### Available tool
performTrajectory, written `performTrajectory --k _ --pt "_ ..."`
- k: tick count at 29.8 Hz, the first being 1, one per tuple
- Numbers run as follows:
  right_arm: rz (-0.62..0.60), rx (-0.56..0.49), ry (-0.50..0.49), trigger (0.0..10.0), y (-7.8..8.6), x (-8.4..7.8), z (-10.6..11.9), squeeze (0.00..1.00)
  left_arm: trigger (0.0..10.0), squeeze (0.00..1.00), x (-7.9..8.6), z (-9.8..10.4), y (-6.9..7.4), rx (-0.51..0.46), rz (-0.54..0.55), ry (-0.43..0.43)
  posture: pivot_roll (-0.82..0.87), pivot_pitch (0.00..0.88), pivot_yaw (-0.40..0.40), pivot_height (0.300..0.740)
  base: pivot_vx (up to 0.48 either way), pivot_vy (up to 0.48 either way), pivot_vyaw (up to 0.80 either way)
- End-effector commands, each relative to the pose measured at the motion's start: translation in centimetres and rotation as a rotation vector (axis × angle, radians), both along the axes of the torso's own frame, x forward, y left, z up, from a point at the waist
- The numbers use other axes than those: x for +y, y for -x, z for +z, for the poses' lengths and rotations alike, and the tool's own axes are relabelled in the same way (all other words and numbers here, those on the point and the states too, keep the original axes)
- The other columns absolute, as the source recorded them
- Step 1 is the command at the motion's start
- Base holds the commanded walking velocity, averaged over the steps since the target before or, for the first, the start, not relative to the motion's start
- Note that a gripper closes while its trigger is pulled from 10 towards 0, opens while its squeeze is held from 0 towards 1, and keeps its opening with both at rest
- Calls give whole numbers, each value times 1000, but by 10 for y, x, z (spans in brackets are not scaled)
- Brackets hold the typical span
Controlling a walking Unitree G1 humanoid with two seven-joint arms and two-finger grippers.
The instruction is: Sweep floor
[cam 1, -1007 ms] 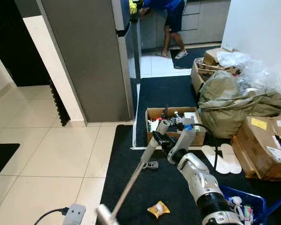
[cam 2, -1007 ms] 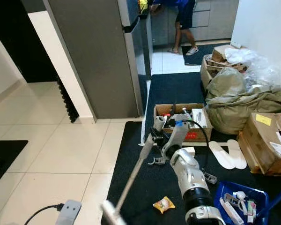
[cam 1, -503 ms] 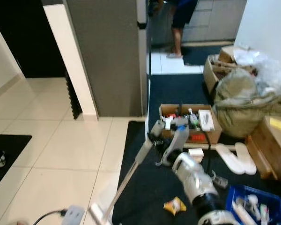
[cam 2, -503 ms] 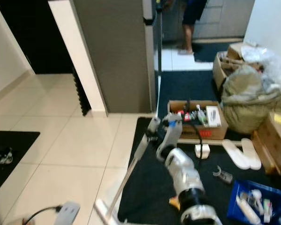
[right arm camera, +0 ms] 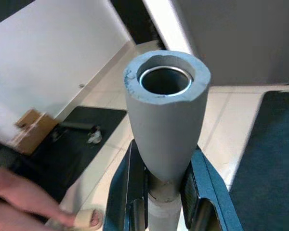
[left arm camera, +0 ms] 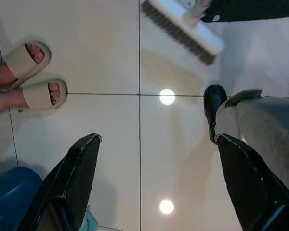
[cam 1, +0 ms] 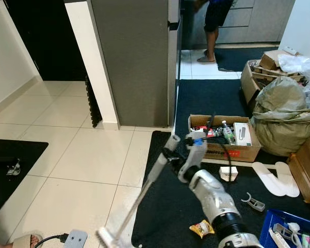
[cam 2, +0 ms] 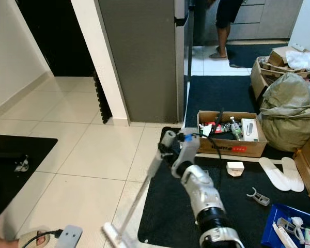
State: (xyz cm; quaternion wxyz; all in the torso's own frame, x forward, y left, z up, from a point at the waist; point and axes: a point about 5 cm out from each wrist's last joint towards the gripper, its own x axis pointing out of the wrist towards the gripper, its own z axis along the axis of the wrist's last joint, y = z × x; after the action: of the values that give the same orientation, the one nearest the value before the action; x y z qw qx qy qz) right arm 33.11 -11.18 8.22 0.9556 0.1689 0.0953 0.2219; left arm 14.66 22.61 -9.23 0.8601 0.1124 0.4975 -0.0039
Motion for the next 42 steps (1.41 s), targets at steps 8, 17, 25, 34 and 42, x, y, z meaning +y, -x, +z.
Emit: performTrajectory --k 8,17,25,34,42 --pt "-121 -52 -4 10000 -11 -7 13 0 10000 0 7 1 2 -6 3 -32 -31 0 76 740 0 0 -98" --pt "-182 -57 -6 10000 -14 -14 15 0 10000 0 4 1 0 -11 1 -32 -29 0 77 740 0 0 -788" --pt "-176 -10 58 10000 -10 -12 3 0 10000 0 2 1 -1 -12 -3 -29 -31 0 77 740 0 0 -695" --pt "-90 0 22 10000 -4 1 -2 0 10000 0 2 0 1 -9 -4 -24 -28 0 76 740 0 0 0" --pt "-97 3 47 10000 -4 -1 -6 0 10000 0 0 0 0 -6 -28 -16 -30 0 76 740 133 0 0"
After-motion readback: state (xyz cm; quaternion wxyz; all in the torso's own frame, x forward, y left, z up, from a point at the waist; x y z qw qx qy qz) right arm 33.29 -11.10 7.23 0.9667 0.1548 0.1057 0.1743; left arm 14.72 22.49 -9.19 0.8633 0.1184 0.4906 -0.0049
